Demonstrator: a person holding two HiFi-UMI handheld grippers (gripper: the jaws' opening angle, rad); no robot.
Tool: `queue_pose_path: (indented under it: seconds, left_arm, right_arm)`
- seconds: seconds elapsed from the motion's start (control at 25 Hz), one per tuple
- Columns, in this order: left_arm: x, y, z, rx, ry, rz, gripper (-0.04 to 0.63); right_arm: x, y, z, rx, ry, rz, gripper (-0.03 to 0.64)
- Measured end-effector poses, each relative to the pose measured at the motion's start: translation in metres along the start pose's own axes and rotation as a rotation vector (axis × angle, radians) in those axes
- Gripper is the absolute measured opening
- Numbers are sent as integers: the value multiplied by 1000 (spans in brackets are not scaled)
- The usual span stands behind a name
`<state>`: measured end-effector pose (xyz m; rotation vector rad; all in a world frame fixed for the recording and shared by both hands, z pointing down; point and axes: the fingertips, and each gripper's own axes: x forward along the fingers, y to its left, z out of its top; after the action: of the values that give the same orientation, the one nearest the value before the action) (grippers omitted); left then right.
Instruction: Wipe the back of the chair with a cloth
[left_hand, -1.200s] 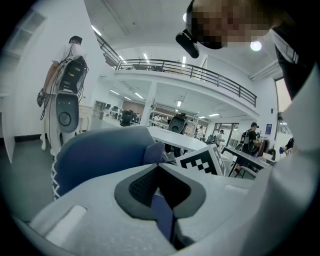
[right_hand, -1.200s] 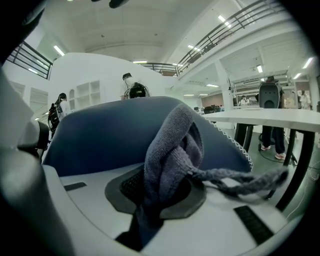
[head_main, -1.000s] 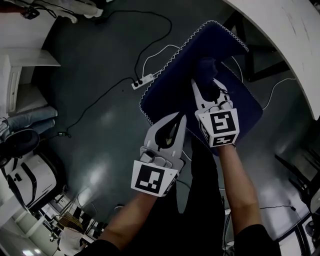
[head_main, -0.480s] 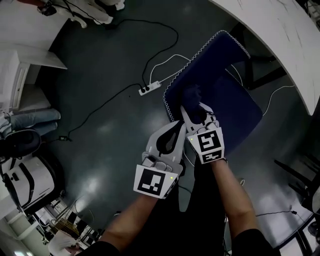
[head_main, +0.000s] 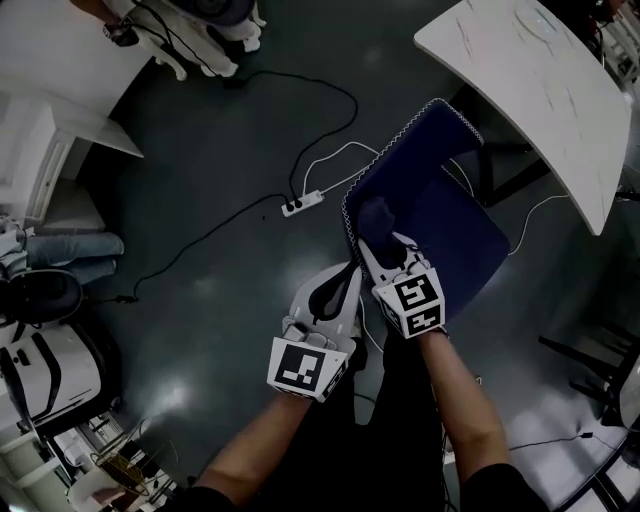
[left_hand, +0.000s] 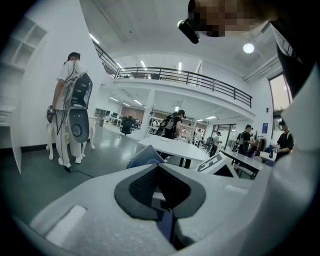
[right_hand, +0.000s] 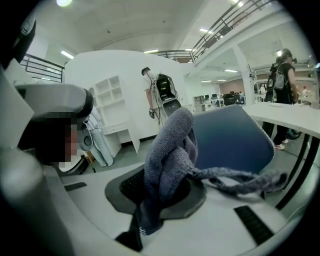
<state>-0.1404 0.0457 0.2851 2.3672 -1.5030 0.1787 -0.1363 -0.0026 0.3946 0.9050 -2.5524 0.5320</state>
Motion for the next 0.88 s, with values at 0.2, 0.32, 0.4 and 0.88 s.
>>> queue_pose_path:
  seconds: [0.2, 0.32, 0.4, 0.88]
  left_arm:
    - [-19, -8, 26, -3, 0, -28, 9]
    - [-29, -16, 48, -3, 4, -55, 9]
    - [-39, -24, 65, 2, 3, -74, 9]
    - [-89, -73, 160, 46, -43, -197, 9]
  right_arm:
    - [-41, 26, 33, 16, -44, 17, 74]
    - [-73, 42, 62, 18, -67, 26, 74]
    - [-96, 53, 82, 13, -79, 29, 74]
    - [-205, 102, 194, -8, -196, -9, 73]
